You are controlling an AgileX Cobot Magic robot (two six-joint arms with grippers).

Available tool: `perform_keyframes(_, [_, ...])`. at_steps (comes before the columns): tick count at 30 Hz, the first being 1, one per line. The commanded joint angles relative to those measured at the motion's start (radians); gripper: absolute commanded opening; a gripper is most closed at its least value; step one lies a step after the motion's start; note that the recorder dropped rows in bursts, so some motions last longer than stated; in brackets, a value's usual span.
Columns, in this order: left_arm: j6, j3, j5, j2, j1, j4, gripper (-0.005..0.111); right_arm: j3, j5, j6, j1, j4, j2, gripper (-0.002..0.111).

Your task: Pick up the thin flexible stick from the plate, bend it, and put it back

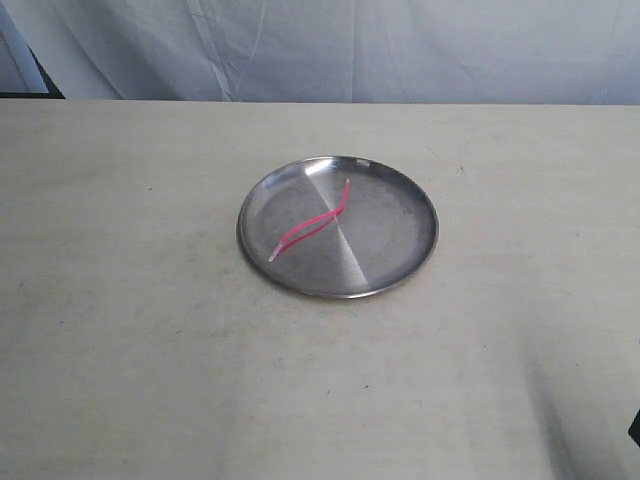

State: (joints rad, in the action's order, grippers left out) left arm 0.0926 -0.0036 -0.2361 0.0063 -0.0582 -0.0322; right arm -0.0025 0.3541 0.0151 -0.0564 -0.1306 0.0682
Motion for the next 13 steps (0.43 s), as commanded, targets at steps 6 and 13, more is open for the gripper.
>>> perform_keyframes(6, [-0.006, 0.004, 0.006, -0.006, -0.002, -0.003, 0.0, 0.002, -0.014, -0.005, -0.003, 0.003, -0.007, 0.0])
perform_keyframes(13, [-0.006, 0.004, 0.006, -0.006, -0.002, -0.003, 0.0, 0.002, -0.021, -0.003, -0.003, 0.003, -0.007, 0.0])
